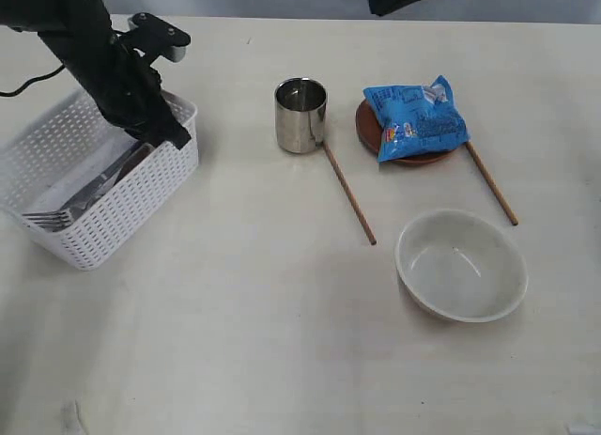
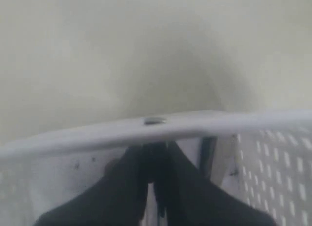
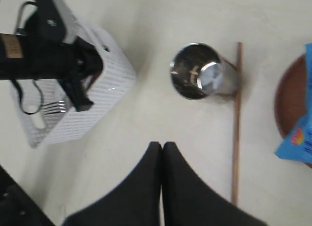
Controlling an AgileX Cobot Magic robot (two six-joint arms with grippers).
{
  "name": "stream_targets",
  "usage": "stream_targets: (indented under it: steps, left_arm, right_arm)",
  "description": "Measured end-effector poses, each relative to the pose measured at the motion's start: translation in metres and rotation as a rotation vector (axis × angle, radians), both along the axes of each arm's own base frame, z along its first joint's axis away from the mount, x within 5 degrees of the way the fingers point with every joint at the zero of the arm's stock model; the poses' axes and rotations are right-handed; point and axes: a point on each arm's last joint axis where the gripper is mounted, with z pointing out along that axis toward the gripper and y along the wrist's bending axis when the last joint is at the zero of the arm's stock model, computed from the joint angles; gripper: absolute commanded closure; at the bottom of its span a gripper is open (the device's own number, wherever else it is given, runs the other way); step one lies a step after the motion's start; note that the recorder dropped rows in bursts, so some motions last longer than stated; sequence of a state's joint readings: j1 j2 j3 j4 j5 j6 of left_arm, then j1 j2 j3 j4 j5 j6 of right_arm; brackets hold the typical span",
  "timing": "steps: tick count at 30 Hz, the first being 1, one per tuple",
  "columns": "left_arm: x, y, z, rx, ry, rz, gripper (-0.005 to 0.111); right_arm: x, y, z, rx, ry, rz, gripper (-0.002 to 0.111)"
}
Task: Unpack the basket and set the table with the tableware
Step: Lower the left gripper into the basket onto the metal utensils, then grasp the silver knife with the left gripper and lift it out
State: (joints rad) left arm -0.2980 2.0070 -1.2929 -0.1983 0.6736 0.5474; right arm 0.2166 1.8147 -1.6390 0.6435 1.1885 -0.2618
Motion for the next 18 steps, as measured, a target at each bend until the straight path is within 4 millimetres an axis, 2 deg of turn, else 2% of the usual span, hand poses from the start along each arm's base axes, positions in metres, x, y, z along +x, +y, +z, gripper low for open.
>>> stream_targets:
  steps: [7,12,18]
  left_arm:
    - [-0.009,-0.022,0.006,-0.206,0.022,-0.250,0.107]
    - [-0.012,-0.028,0.009,-0.271,0.015,-0.336,0.107]
    - [-0.012,-0.028,0.009,-0.271,0.007,-0.354,0.107]
  right_arm:
    - [-0.008,0.024,0.002,0.040,-0.007,0.078,0.109]
    - [-0.022,0.059,-0.009,0.024,0.019,0.204,0.109]
    - [-0.038,0.111,-0.039,-0.041,0.038,0.315,0.109]
